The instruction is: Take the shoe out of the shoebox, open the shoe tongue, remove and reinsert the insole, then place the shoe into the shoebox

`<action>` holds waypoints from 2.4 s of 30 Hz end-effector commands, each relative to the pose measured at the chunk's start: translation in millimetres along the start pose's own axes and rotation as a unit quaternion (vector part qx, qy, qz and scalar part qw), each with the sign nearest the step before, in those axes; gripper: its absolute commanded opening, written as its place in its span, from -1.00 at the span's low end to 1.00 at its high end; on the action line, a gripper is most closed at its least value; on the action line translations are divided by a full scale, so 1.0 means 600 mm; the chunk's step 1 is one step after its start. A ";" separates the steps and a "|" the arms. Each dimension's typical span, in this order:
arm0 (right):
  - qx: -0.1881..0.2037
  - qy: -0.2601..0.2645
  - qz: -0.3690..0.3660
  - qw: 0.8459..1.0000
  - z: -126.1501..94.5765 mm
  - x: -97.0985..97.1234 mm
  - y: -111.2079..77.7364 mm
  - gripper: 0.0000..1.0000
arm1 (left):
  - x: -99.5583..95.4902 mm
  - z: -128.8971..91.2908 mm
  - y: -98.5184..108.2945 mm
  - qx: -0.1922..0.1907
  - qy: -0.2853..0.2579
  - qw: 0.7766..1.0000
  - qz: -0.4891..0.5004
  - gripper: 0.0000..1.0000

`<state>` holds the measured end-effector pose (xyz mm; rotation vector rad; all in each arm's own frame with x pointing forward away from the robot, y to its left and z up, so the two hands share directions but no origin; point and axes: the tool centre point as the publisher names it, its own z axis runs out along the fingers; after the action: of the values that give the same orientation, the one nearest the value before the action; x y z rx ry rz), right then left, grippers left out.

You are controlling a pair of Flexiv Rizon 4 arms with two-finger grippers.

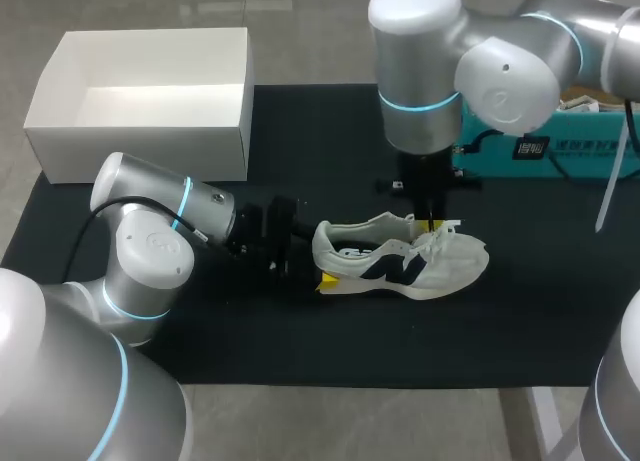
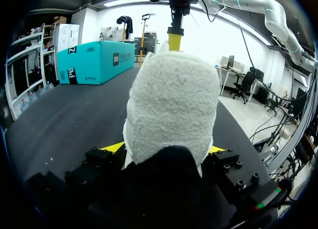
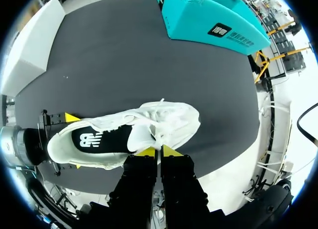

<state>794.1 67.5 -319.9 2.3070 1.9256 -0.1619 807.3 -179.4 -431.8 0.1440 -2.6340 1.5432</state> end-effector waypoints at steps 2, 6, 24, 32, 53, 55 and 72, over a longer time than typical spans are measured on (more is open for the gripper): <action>-0.001 0.054 0.001 0.999 0.000 -0.035 0.001 -1.00 | -0.003 0.002 0.001 -0.001 0.001 1.000 0.000 -1.00; 0.001 0.081 0.007 0.997 0.010 -0.051 0.006 -1.00 | -0.003 0.002 0.001 -0.001 0.001 1.000 0.000 -1.00; 0.027 0.139 0.036 0.989 0.099 -0.108 0.023 -1.00 | -0.003 0.002 0.001 -0.001 0.001 1.000 0.000 -1.00; 0.031 0.156 0.030 0.987 0.121 -0.110 0.029 -0.61 | -0.003 0.002 0.001 -0.001 0.001 1.000 0.000 -1.00; -0.077 0.183 0.003 0.980 -0.010 -0.087 -0.009 1.00 | -0.003 0.002 0.001 -0.001 0.001 1.000 0.000 -1.00; -0.090 0.192 -0.012 0.977 -0.029 -0.080 -0.010 1.00 | -0.003 0.002 0.001 -0.001 0.001 1.000 0.000 -1.00; 0.019 0.271 -0.433 0.860 -0.148 0.066 -0.030 1.00 | -0.003 0.002 0.001 -0.001 0.001 1.000 0.000 -1.00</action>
<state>771.0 115.2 -237.1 1.8326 2.5710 0.6019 807.5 -179.3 -431.9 0.1445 -2.6341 1.5425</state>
